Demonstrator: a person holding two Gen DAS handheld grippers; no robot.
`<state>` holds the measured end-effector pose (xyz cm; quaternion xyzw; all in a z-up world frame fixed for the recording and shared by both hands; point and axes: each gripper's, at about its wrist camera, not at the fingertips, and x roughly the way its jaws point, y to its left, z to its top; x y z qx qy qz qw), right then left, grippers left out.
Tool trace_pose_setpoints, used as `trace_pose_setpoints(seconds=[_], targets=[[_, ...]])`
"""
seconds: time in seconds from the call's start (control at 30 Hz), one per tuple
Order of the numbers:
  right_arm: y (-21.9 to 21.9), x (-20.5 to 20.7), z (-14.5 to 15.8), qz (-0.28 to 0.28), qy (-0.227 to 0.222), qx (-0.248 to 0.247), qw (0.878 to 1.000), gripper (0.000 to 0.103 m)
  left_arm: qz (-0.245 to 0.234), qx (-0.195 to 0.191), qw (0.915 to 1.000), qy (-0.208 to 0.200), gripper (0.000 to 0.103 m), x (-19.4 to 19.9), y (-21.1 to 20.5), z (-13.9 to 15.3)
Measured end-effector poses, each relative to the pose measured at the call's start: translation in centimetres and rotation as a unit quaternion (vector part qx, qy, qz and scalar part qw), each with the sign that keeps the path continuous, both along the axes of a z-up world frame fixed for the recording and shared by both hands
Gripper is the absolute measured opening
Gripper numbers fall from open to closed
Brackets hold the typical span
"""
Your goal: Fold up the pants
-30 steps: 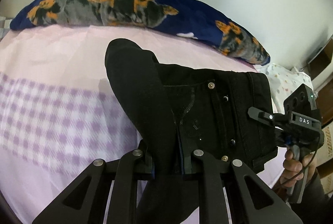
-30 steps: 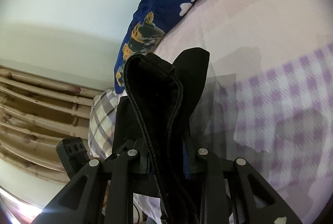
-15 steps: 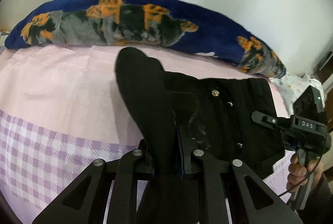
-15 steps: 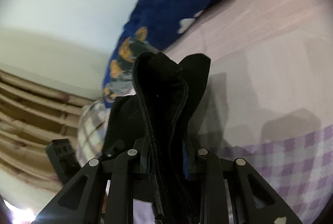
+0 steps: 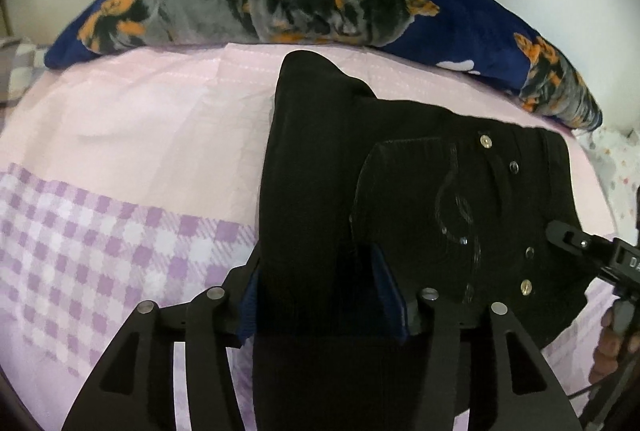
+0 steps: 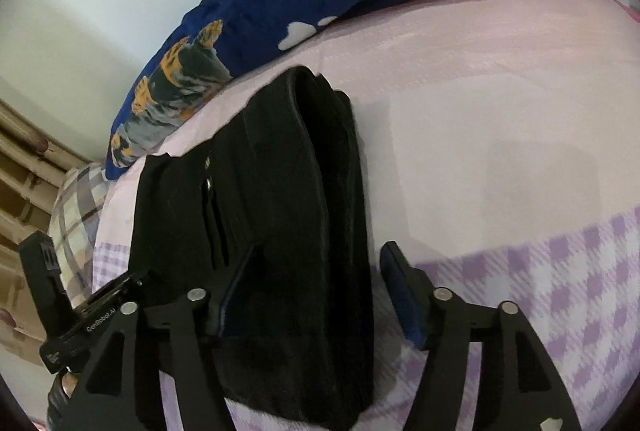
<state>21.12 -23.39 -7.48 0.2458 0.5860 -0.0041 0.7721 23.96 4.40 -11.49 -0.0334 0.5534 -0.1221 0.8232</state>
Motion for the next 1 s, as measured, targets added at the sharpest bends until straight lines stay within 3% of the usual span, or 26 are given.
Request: trace_pose_setpoints(seconds=[0.2, 0.5, 0.7, 1.0], targets=[[0.8, -2.7, 2.0, -0.012, -0.009, -0.029, 0.999, 0.070, 0.009, 0.035, 0.9993, -0.012, 0.053, -2.6, -0.1, 1.4], [3.6, -6.9, 6.1, 0.004, -0.039, -0.105, 0.994, 0.074, 0.019, 0.045, 0.9980, -0.042, 0.053, -8.5, 0.6, 4.5], [6.3, -9.9, 8.2, 0.017, -0.063, -0.149, 0.987, 0.084, 0.018, 0.050, 0.9966, -0.063, 0.054, -12.1, 0.3, 6.3], [9.6, -12.6, 10.0, 0.046, -0.087, -0.167, 0.981, 0.093, 0.022, 0.061, 0.9949, -0.077, 0.057, -15.4, 0.0, 7.2]])
